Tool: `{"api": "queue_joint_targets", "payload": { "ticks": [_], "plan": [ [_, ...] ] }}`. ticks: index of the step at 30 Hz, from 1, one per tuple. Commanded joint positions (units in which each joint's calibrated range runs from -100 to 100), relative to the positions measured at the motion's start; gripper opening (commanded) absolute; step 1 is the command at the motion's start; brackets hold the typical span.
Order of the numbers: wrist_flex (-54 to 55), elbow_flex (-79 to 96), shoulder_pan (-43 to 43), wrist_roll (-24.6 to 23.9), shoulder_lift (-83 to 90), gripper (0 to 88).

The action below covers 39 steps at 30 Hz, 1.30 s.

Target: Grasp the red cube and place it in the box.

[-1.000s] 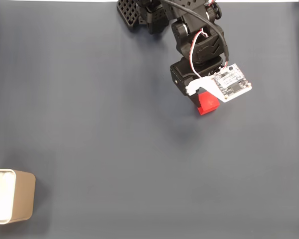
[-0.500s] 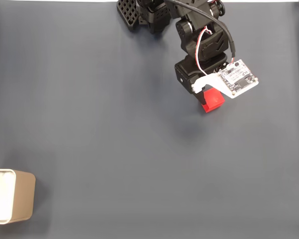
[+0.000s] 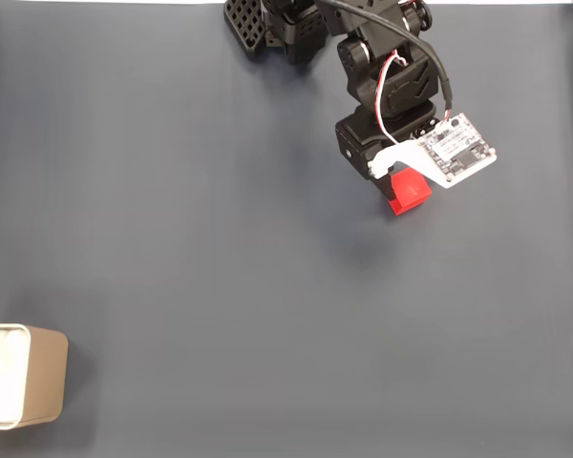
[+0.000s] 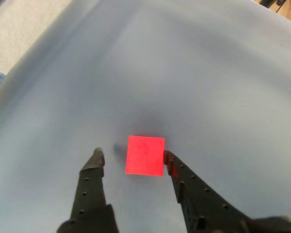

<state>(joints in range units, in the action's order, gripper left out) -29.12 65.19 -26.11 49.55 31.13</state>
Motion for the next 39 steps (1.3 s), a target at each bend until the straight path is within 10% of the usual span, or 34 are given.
{"api": "queue_joint_targets", "payload": {
  "ticks": [1, 39],
  "plan": [
    [0.8, -2.0, -0.2, 0.4, -0.1, 18.9],
    [-6.7, -11.6, 2.7, -1.0, 0.0, 2.6]
  ]
}}
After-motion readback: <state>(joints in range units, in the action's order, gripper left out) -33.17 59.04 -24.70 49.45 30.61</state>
